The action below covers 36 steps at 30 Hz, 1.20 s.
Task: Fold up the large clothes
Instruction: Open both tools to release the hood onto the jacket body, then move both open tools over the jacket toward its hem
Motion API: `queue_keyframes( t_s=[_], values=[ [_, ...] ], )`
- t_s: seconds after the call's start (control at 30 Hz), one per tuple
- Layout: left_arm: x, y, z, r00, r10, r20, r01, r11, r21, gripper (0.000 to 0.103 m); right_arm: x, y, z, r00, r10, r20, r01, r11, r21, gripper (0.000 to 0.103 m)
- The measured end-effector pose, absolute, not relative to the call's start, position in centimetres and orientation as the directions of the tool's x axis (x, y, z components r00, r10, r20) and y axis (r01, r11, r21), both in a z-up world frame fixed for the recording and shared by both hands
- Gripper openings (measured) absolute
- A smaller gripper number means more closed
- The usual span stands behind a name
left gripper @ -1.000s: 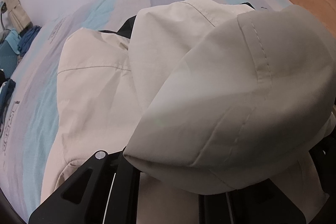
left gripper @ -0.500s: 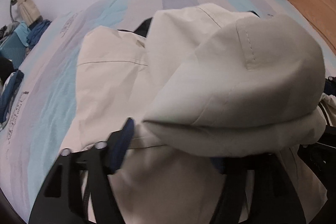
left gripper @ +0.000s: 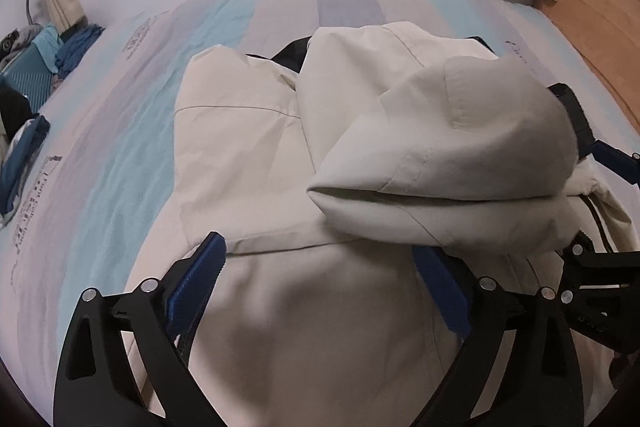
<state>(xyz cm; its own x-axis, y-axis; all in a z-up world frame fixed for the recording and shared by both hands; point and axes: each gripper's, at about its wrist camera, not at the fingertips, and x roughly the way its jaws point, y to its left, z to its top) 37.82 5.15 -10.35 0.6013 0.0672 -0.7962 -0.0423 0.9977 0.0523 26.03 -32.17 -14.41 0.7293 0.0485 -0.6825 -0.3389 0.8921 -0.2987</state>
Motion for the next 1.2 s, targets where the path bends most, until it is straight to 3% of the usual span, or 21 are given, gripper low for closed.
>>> queue_keyframes(
  t_s=[1.2],
  values=[
    [23.4, 8.2, -7.6, 0.457, 0.038, -0.889, 0.029, 0.998, 0.058, 0.097, 13.9, -39.4, -11.5, 0.622, 0.004, -0.783, -0.33, 0.908, -0.257, 0.086]
  ],
)
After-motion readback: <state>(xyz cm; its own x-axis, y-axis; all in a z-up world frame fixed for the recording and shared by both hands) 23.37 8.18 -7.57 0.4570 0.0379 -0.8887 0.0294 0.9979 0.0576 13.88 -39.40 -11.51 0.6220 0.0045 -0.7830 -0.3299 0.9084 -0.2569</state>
